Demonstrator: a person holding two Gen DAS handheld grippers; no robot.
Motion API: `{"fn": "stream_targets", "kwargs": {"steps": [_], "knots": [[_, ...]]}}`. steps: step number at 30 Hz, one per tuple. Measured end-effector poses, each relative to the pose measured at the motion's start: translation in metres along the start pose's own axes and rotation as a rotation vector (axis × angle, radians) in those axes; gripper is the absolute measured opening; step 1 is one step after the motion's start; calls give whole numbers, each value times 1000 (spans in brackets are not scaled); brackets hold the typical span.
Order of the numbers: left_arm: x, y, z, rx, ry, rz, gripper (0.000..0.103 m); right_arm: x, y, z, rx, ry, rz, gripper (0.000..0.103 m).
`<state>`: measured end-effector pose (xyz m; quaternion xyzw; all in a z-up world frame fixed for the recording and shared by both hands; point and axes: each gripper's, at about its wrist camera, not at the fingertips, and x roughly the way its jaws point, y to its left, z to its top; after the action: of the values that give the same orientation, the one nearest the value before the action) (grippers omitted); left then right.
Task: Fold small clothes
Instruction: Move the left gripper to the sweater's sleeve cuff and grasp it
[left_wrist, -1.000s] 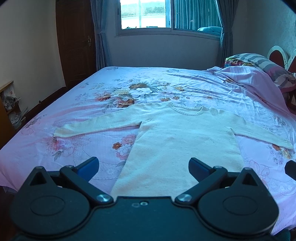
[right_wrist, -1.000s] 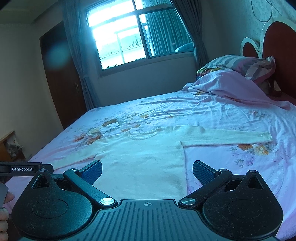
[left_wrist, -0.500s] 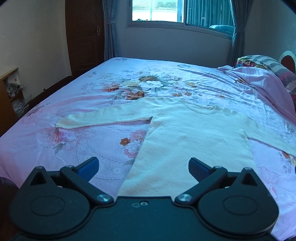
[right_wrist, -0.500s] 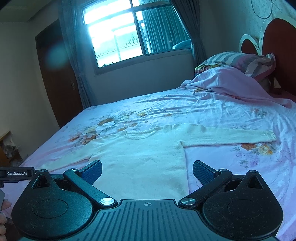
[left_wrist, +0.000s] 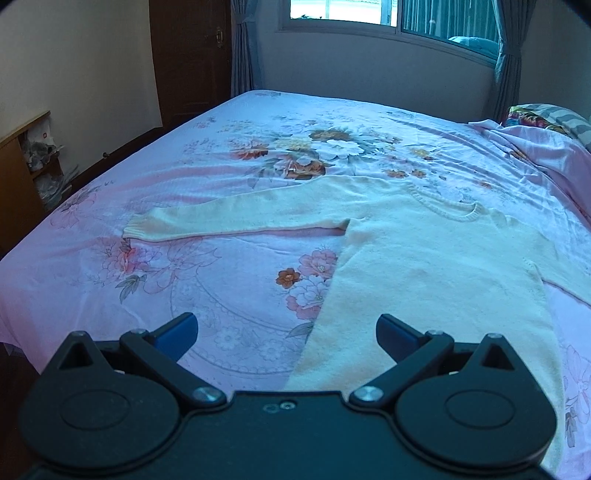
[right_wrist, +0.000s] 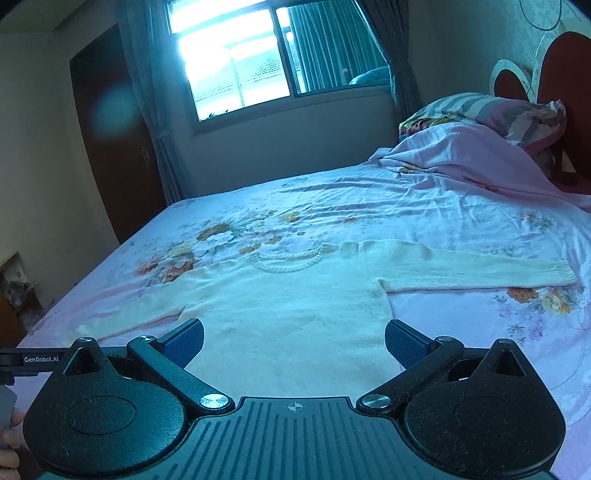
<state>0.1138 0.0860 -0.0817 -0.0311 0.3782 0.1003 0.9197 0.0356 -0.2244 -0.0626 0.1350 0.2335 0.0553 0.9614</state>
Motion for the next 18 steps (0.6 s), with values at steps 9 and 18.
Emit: {"fn": "stream_targets", "kwargs": {"steps": [9,18], "knots": [[38,29,16,-78,29,5,98,40,19,7,-26,35,7,103],[91,71,27,-149,111,39,97,91,45,5,-75,83,17,103]]}}
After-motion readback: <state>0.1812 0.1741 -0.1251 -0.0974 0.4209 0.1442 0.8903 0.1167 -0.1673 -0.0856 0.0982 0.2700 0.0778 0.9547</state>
